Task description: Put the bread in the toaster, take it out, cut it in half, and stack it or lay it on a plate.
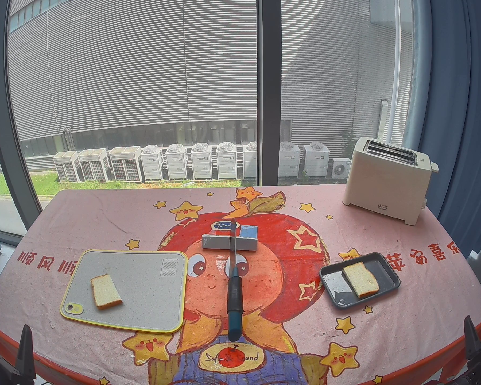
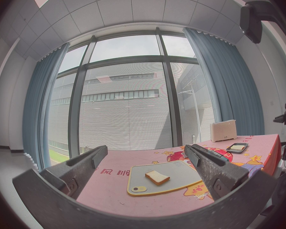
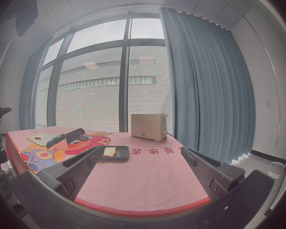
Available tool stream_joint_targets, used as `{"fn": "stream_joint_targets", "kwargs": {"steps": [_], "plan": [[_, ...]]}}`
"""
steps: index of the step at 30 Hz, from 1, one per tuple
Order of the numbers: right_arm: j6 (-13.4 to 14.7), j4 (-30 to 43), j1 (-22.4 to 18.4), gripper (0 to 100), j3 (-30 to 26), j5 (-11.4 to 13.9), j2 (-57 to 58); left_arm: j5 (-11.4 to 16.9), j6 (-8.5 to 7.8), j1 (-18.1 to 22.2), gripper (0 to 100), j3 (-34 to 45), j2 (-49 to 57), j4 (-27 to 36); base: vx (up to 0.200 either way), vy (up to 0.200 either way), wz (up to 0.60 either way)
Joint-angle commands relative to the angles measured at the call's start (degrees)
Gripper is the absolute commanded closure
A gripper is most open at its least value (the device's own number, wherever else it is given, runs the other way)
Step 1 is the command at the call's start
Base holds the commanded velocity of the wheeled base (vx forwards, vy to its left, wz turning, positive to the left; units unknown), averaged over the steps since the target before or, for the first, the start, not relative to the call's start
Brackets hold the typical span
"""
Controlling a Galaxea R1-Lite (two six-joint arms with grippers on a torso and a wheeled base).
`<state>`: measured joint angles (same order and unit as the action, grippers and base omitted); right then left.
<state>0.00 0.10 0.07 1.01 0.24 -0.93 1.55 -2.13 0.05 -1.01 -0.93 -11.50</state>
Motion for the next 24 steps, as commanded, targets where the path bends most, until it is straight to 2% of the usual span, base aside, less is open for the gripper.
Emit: {"fn": "stream_joint_targets", "kwargs": {"steps": [1,20,24], "plan": [[0.00,-0.01,0.01,0,-0.92,0.02,0.93,0.12,-1.65,0.04,0,1.01,0.93,-0.55,0.000,0.000,0.00],[0.00,-0.01,0.01,0,-0.92,0.02,0.93,1.44,-2.00,0.04,0,1.01,0.93,-0.72,0.000,0.000,0.00],[0.00,-0.01,0.01,0,-0.92,0.02,0.93,1.44,-2.09,-0.05,0,1.01,-0.92,-3.36,0.000,0.000,0.00]]}}
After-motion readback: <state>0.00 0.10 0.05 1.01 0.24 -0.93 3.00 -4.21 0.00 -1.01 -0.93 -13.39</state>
